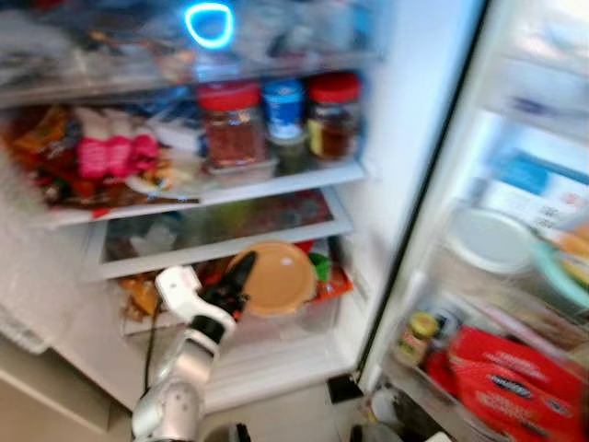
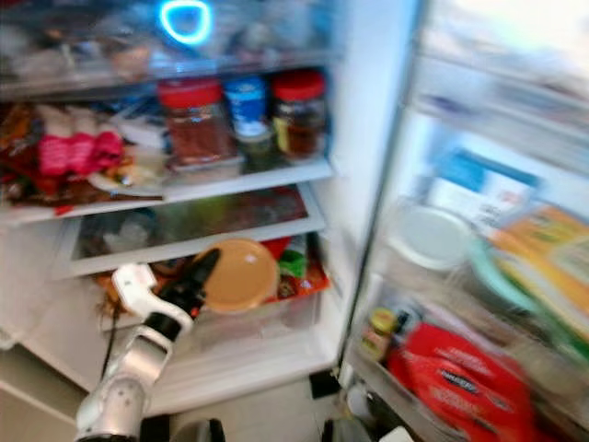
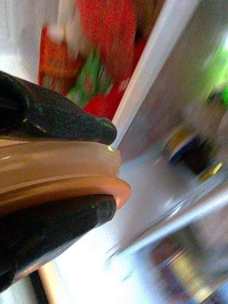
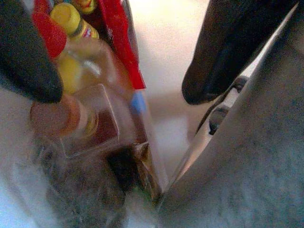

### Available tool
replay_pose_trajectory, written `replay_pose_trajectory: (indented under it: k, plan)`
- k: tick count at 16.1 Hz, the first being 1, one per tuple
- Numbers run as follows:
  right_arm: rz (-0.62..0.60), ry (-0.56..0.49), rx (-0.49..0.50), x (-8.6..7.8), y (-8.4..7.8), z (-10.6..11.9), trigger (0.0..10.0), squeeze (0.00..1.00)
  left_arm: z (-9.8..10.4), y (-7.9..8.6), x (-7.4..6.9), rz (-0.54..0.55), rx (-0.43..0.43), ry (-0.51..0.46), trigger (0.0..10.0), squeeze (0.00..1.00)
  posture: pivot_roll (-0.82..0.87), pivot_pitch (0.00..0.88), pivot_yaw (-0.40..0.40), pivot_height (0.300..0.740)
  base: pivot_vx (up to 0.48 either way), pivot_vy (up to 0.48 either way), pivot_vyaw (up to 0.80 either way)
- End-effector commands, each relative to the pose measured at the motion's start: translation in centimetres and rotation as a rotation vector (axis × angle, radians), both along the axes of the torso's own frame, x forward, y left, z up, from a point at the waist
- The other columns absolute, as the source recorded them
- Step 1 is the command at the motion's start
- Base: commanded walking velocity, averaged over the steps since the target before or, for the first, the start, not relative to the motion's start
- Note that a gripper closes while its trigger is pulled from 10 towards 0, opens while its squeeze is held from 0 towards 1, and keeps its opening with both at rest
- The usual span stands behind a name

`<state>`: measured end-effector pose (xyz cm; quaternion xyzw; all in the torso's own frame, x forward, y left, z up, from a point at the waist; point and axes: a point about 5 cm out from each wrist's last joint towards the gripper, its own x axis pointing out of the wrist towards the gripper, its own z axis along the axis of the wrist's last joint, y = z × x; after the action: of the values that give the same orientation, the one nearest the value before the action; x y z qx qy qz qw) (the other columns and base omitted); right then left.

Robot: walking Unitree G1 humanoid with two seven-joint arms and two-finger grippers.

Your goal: Restocking fridge

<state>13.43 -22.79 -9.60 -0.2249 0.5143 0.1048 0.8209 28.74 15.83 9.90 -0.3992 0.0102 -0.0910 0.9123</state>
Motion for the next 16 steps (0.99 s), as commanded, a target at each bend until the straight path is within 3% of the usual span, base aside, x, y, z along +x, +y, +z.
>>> replay_pose_trajectory:
  k: [1,5,8,11,16]
  plan:
    - [0.012,-0.019,0.022,0.5,0.7,0.1,10.0,0.00,-0.4,0.9,0.1,0.050,-0.013,0.023,10.0,0.00,-0.03,0.041,0.000,0.619,0.326,0.000,0.00]
    - [0.014,-0.017,0.023,0.6,0.7,0.1,10.0,0.00,-0.2,2.0,0.8,0.124,-0.037,0.018,10.0,0.00,-0.03,0.043,-0.003,0.619,0.292,0.000,0.00]
    - [0.015,-0.018,0.024,0.6,0.7,0.1,10.0,0.00,0.2,2.7,2.1,0.178,-0.043,0.003,10.0,0.00,-0.03,0.043,-0.005,0.619,0.000,0.000,0.00]
    - [0.016,-0.020,0.024,0.7,0.7,0.1,10.0,0.00,0.6,4.1,3.7,0.288,-0.013,0.000,10.0,0.00,-0.05,0.041,-0.007,0.619,0.000,0.000,0.00]
    - [0.019,-0.019,0.025,0.7,0.7,0.1,10.0,0.00,0.7,5.1,5.6,0.361,0.036,0.030,10.0,0.00,-0.07,0.043,-0.009,0.619,0.000,0.000,0.00]
